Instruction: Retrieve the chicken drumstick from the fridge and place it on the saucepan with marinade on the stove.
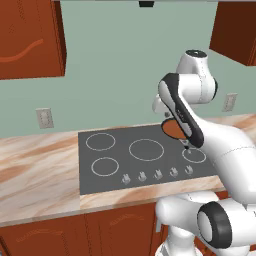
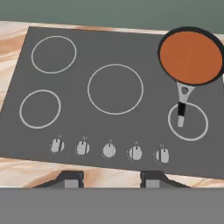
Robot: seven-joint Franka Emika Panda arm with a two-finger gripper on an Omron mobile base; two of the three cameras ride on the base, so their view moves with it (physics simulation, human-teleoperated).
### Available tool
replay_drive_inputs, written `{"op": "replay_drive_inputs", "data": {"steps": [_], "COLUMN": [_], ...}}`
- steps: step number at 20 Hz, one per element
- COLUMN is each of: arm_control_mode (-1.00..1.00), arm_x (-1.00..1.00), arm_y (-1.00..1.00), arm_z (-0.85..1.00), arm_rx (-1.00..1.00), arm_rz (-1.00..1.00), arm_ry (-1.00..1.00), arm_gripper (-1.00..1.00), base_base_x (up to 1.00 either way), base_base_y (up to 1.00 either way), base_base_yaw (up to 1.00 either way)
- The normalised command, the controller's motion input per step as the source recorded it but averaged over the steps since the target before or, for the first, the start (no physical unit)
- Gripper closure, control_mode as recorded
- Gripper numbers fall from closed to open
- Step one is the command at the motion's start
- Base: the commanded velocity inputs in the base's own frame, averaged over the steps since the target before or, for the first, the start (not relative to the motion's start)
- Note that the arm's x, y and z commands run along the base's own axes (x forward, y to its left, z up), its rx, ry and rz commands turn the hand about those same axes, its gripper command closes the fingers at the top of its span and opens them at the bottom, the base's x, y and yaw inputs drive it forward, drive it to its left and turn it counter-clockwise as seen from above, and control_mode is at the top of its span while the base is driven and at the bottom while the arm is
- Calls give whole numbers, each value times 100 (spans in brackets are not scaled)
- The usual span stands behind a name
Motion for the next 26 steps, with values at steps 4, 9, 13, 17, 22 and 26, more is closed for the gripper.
{"op": "replay_drive_inputs", "data": {"steps": [4, 9, 13, 17, 22, 26], "arm_control_mode": [-100, -100, -100, -100, 100, 100], "arm_x": [-62, -76, -53, -74, 0, 0], "arm_y": [-3, 0, 0, 0, 0, 0], "arm_z": [0, 0, -2, -5, 0, 0], "arm_rx": [0, 0, 0, 0, 0, 0], "arm_rz": [-3, -10, -10, -12, 0, 0], "arm_ry": [0, 8, 7, 1, 0, 0], "arm_gripper": [-100, -100, -100, -100, -100, -100], "base_base_x": [0, 0, 0, 0, -90, -76], "base_base_y": [0, 0, 0, 0, 56, 96], "base_base_yaw": [0, 0, 0, 0, 21, 58]}}
